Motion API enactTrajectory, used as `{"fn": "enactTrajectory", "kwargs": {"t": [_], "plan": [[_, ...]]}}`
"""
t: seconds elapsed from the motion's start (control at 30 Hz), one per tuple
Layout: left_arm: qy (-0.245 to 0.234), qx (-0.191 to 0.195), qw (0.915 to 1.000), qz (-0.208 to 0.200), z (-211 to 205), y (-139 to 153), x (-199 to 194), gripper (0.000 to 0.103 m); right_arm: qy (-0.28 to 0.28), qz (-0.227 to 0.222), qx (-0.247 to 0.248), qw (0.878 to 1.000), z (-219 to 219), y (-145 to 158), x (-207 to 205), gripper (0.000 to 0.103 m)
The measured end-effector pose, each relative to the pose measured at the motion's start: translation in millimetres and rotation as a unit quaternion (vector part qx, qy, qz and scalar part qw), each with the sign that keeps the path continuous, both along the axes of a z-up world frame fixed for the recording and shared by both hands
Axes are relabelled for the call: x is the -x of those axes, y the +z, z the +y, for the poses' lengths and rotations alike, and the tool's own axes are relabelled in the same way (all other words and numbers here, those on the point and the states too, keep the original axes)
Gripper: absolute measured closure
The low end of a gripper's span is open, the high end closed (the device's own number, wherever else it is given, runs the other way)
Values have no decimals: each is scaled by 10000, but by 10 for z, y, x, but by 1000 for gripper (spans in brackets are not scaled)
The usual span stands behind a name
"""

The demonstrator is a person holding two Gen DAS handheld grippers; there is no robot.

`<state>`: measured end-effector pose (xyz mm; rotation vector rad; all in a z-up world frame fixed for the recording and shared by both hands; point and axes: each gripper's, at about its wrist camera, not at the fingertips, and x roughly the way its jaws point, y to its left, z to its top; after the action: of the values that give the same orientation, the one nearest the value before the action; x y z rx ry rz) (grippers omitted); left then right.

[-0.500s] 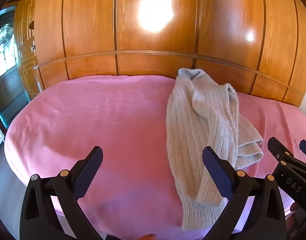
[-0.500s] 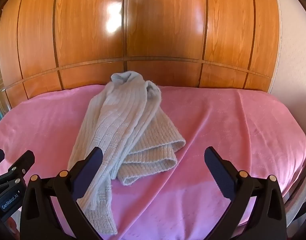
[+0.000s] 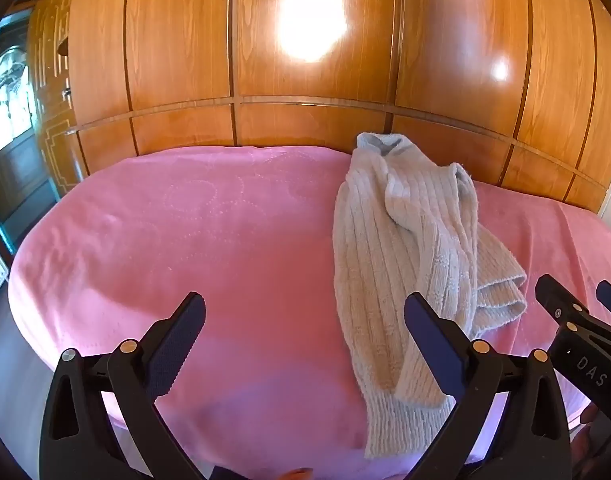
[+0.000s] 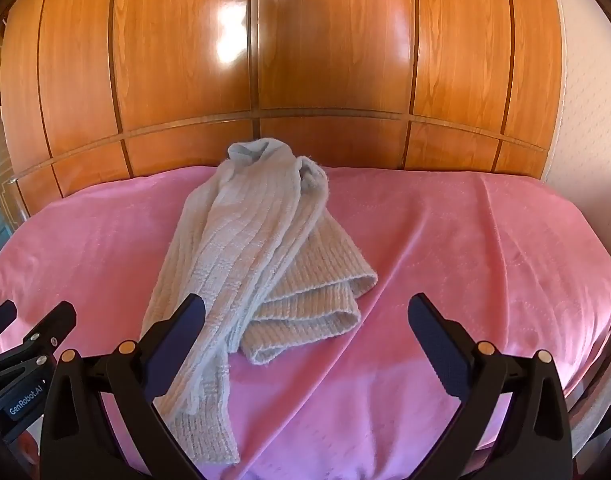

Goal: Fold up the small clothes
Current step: 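Move both tools toward the crumpled grey knit sweater on the bed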

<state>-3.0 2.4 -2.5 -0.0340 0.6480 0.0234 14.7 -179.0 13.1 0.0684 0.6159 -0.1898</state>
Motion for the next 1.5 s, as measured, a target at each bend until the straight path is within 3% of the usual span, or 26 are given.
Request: {"fn": "enactTrajectory", "kwargs": {"t": [1.1,1.5], "plan": [[14,-10,9999,169,76,-78,-14,4,238,194,-133,9994,-24,-52,-33,2],[339,-70,9989,306,276,-158,-119,4,327,261,-357,9985,-78,-76,-57,2]]}}
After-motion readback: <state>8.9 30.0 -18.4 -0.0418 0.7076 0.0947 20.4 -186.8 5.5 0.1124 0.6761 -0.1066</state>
